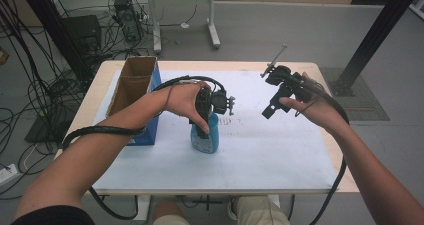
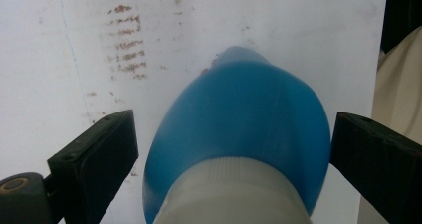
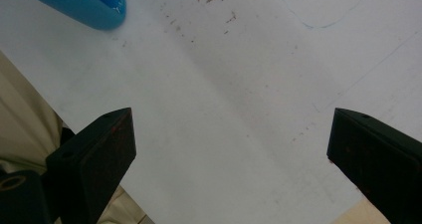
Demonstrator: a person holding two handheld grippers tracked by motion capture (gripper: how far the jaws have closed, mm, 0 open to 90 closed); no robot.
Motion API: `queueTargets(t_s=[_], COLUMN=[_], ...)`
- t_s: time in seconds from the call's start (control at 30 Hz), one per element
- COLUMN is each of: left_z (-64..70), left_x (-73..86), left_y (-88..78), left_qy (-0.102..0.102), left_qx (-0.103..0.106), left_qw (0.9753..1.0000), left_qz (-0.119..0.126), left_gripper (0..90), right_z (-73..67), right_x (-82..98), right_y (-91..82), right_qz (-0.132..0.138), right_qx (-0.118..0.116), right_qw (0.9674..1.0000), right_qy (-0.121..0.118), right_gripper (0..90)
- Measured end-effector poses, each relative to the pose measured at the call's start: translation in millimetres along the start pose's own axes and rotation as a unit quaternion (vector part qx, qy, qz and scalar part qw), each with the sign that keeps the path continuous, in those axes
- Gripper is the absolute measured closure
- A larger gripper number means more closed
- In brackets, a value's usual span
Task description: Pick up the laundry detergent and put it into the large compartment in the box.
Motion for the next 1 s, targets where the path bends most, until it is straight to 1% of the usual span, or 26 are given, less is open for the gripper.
queueTargets(t_s=[0.33,0.43,0.6,1.0], left_z=[0.5,1.0,0.9,1.5], left_x=[2.3,2.5,2.9,3.2], left_y=[-0.6,-0.7,-1.6,-2.6], left_qy=[-0.003,-0.005,-0.004,-0.004], left_qx=[-0.002,-0.002,-0.003,-0.003], left_qw=[1.0000,1.0000,1.0000,1.0000], left_qz=[0.001,0.001,0.000,0.000], left_gripper=[5.8,5.8,5.8,6.0], right_z=[0.0,-0.3,-0.6,-0.9], right_x=[-0.4,-1.0,-0.8,-1.3], right_y=[1.0,2.1,1.6,1.2], right_qz=[0.000,-0.002,-0.002,-0.003], right_qx=[-0.001,-0.001,0.001,0.002], right_qw=[1.0000,1.0000,1.0000,1.0000], right_qy=[0.002,-0.003,0.001,-0.002], right_gripper=[5.0,5.1,5.0,5.0])
Point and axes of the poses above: each handheld gripper's, and its own axes: y roughly forward along the jaws, x roughly out of its underside, z roughly to its right, the point moved 8 cm from there along y, roughly forward along the jaws, and after that the axes turned 15 degrees about y, right-handed, at the moved point
